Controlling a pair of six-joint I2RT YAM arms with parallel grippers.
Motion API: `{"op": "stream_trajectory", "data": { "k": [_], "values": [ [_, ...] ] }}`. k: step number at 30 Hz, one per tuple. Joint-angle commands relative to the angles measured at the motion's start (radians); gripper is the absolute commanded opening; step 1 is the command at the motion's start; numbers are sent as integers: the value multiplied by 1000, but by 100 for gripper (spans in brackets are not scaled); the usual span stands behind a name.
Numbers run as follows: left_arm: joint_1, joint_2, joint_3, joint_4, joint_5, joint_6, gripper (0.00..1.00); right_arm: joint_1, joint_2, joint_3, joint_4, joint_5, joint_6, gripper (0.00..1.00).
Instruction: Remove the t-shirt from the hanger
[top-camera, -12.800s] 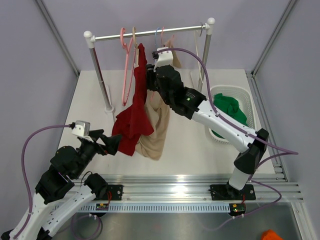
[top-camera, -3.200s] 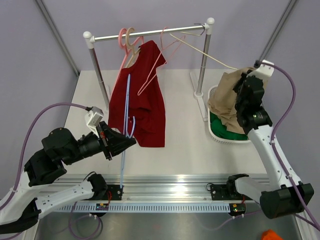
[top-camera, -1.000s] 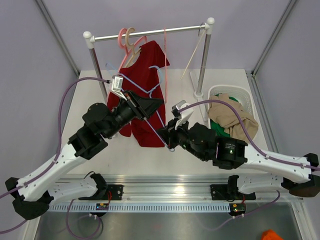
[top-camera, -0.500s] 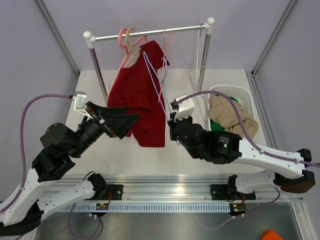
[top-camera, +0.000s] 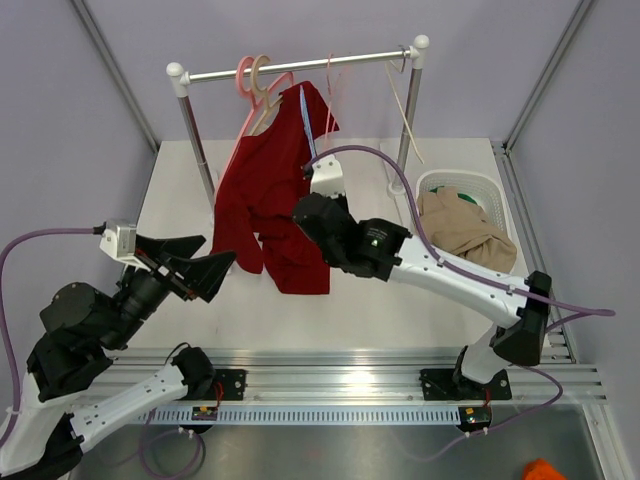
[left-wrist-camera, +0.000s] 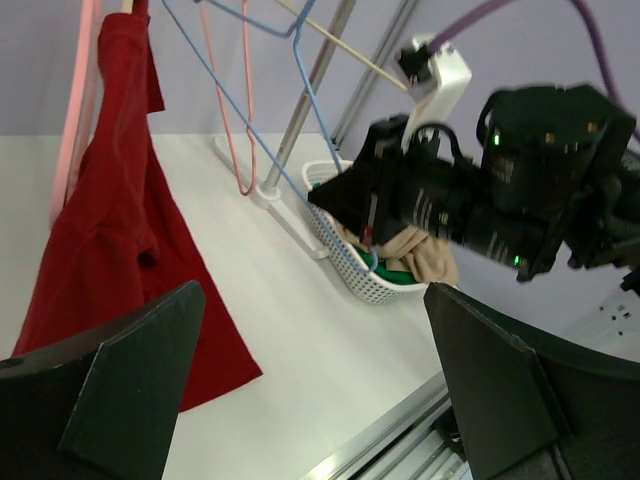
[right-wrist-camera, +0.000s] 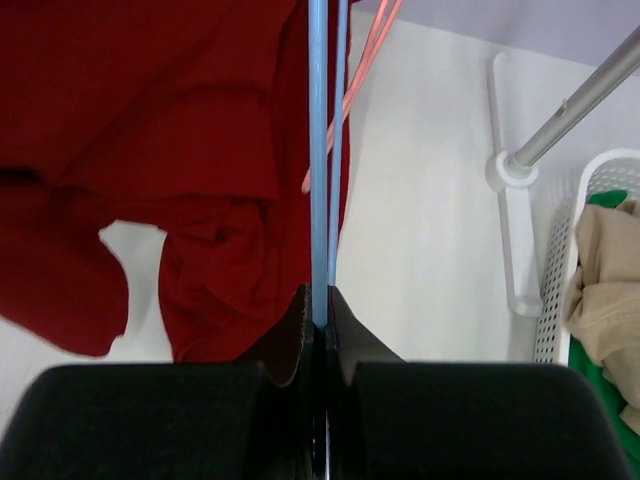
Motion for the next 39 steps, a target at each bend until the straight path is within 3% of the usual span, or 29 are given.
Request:
{"op": "stream_trajectory", "data": {
  "k": [1, 13, 18, 25, 33, 37, 38, 39],
  "values": [
    [1, -32, -26, -24, -63, 61, 99, -65, 44, 128, 62, 15, -48, 0],
    [1, -115, -141, -6, -256, 133, 99, -213, 226, 264, 246, -66, -203, 0],
    [1, -140, -195, 22, -225, 133, 99, -238, 286, 320, 243, -100, -205, 0],
    [1, -140, -229, 31, -196, 122, 99, -276, 315, 273, 259, -161, -163, 0],
    [12, -144, -245, 40, -184, 122, 99, -284, 260, 224, 246, -169, -144, 5],
    [18, -146, -250, 42, -179, 121, 99, -284, 234, 207, 237, -169, -140, 26],
    [19, -146, -252, 42, -179, 121, 99, -284, 229, 201, 239, -167, -140, 38],
    [21, -149, -252, 40, -178, 119, 99, -284, 222, 189, 233, -169, -136, 43]
  ]
}}
